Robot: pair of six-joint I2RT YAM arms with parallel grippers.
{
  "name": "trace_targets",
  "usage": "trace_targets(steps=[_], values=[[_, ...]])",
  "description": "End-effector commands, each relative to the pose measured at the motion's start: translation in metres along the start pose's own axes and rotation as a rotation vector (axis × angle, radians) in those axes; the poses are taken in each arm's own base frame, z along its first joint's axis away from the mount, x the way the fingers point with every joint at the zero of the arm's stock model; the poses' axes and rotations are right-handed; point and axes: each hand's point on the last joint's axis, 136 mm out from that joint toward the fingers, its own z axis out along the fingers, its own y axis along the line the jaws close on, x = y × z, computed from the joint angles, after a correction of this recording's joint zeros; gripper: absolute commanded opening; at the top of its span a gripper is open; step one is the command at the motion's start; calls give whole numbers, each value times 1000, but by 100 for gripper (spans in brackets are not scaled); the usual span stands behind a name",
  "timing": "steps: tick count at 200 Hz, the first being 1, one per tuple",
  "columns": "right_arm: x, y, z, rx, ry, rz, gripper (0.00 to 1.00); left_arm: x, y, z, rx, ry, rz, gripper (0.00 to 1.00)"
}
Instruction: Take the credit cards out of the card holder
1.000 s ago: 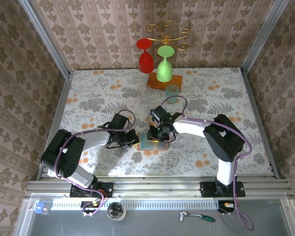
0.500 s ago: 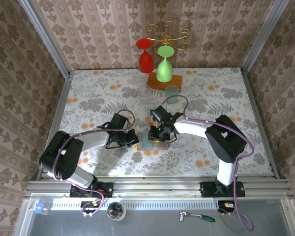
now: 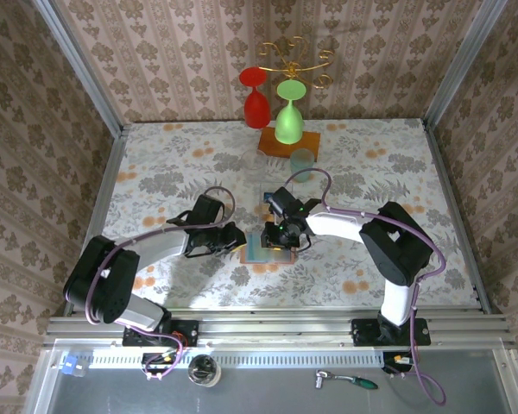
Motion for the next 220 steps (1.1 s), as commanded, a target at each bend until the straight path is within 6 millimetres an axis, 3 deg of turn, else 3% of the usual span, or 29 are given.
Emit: trace_targets(steps=[1, 145, 220], values=[[3, -4, 1, 5, 1, -6, 28, -4, -18, 0, 55, -3, 5, 21], [3, -4, -5, -2, -8, -7, 28, 2, -36, 23, 81, 48, 20, 24], [-4, -7, -42, -23, -79, -16, 28, 4, -52, 23, 81, 40, 38, 24]])
